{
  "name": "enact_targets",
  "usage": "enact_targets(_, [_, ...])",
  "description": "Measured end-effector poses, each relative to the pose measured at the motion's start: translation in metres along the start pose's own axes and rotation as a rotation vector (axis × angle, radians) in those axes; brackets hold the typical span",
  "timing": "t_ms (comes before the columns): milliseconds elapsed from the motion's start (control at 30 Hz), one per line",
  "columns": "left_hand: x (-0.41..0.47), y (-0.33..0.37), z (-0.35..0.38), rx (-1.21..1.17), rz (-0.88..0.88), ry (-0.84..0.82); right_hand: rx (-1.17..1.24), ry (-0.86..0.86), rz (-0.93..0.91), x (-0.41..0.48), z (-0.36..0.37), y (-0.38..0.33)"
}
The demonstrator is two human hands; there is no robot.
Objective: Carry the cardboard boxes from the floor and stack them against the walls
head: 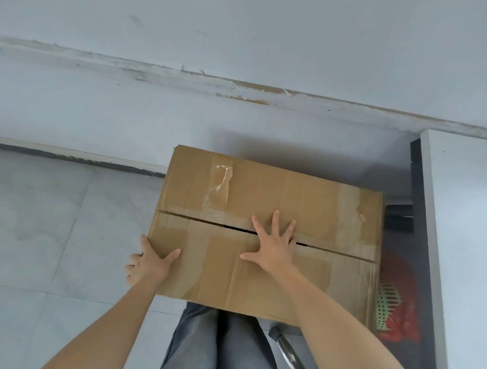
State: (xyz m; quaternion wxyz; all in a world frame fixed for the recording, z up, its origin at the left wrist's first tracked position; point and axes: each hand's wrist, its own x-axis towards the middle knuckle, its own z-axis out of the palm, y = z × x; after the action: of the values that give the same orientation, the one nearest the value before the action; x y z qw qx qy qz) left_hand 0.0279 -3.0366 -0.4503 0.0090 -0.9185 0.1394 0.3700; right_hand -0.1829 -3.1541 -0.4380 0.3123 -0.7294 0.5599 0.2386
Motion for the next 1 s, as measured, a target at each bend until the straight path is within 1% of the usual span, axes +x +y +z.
enact_targets(100, [-0.007, -0.017, 0.004, -0.055, -0.086, 0.033, -0.050, -0.051, -0.073, 0.002, 0.001, -0.006])
enact_targets(267, [-0.001, 0.008, 0.005, -0.203, -0.055, 0.037, -0.151, 0.012, -0.114, 0.014, -0.029, 0.008])
enact_targets(333, [-0.003, 0.021, 0.007, -0.227, -0.038, 0.051, -0.170, 0.050, -0.094, 0.015, -0.039, 0.016])
enact_targets(433, [-0.004, 0.034, 0.002, -0.236, -0.019, 0.053, -0.132, 0.106, -0.013, 0.007, -0.041, 0.024])
enact_targets(500, [0.000, 0.034, -0.004, -0.251, 0.002, 0.026, -0.117, 0.108, 0.030, -0.003, -0.036, 0.030])
enact_targets(567, [0.004, 0.024, -0.006, -0.274, 0.036, -0.031, -0.120, 0.075, 0.053, -0.012, -0.029, 0.038])
enact_targets(700, [-0.004, -0.002, -0.008, -0.214, 0.154, -0.091, -0.153, 0.012, 0.068, -0.029, -0.019, 0.048])
enact_targets(800, [-0.006, -0.010, -0.017, -0.152, 0.168, -0.139, -0.157, 0.019, 0.077, -0.041, -0.027, 0.046])
enact_targets(900, [-0.010, -0.016, -0.032, -0.015, 0.160, -0.155, -0.142, 0.070, 0.078, -0.053, -0.042, 0.039])
enact_targets(1000, [-0.020, -0.013, -0.056, 0.013, 0.245, -0.143, -0.139, 0.145, 0.059, -0.064, -0.063, 0.021])
